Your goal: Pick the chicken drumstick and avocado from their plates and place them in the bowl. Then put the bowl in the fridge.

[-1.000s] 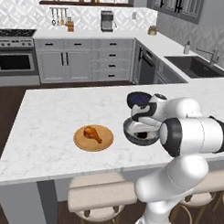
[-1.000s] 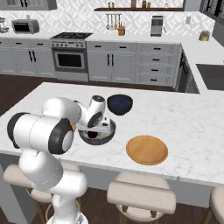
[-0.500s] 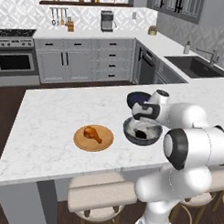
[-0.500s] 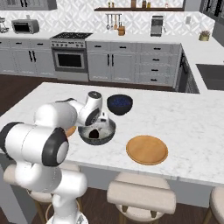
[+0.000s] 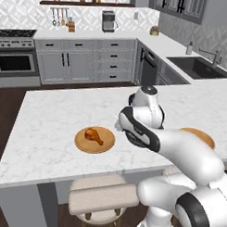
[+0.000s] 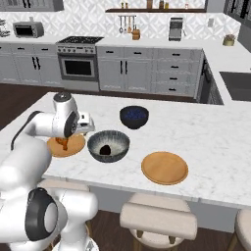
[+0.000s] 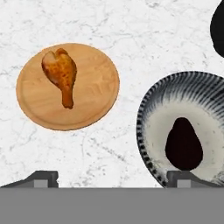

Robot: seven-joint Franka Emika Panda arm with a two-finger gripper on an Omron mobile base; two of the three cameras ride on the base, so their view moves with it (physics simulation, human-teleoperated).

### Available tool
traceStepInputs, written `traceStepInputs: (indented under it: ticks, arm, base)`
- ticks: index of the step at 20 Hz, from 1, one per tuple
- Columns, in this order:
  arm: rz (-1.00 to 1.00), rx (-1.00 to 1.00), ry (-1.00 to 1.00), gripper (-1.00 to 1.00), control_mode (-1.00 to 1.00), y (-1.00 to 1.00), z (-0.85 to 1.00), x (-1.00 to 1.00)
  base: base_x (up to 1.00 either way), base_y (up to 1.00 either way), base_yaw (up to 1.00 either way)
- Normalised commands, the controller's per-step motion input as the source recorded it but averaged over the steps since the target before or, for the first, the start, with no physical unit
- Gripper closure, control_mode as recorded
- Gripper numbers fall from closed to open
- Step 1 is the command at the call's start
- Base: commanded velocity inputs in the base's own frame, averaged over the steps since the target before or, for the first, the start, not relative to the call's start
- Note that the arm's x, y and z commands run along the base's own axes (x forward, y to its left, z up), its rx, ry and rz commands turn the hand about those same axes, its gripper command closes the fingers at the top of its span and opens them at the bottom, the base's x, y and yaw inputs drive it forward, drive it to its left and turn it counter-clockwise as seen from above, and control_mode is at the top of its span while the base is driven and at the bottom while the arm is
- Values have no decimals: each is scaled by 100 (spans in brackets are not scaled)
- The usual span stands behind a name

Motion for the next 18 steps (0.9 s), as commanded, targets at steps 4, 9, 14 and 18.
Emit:
traceStepInputs:
  ticks: [4, 9, 14, 18]
  arm:
    - [10, -1, 0, -100, -100, 86, 11, -12]
    - [12, 0, 4, -100, -100, 48, 0, 11]
    - [14, 0, 15, -100, -100, 4, -12, 45]
    - [11, 0, 17, -100, -100, 9, -27, 42]
  base:
    - [0, 0, 0]
    - [0, 0, 0]
    - [0, 0, 0]
    - [0, 0, 0]
